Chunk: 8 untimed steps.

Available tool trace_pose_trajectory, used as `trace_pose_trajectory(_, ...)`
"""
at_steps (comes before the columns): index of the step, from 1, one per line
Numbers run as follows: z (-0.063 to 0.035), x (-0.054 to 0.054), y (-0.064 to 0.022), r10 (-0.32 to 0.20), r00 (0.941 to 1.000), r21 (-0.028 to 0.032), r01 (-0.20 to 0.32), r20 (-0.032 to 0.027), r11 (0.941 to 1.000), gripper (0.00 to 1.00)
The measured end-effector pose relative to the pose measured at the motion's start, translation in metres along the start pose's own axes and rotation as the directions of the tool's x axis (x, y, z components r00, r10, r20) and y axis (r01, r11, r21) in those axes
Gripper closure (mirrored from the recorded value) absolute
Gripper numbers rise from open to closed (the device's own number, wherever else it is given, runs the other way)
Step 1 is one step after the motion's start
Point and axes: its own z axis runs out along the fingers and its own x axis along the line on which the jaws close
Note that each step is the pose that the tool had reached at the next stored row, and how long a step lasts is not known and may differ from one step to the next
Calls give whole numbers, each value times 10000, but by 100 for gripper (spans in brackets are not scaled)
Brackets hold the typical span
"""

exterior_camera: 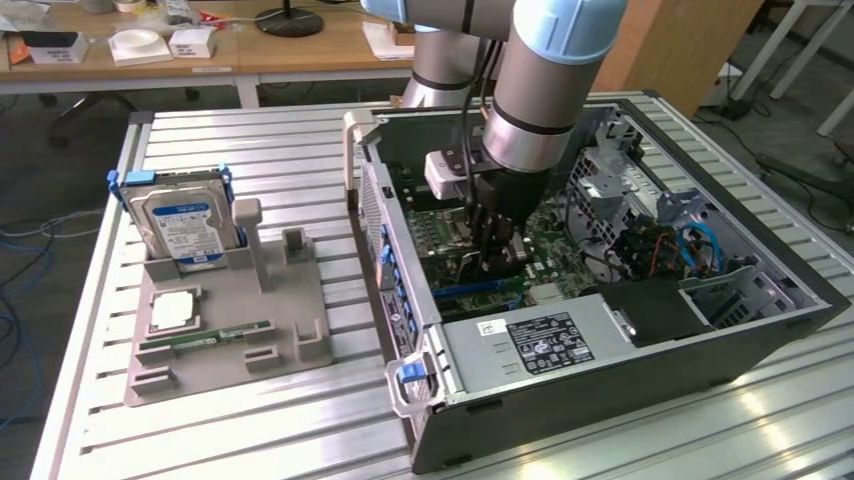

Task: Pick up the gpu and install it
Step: 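Insert the gpu into the slot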

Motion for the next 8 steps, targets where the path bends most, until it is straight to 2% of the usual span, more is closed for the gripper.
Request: trace_pose_trajectory(8, 0, -4, -31, -1, 10000, 1, 1, 1, 10000, 73)
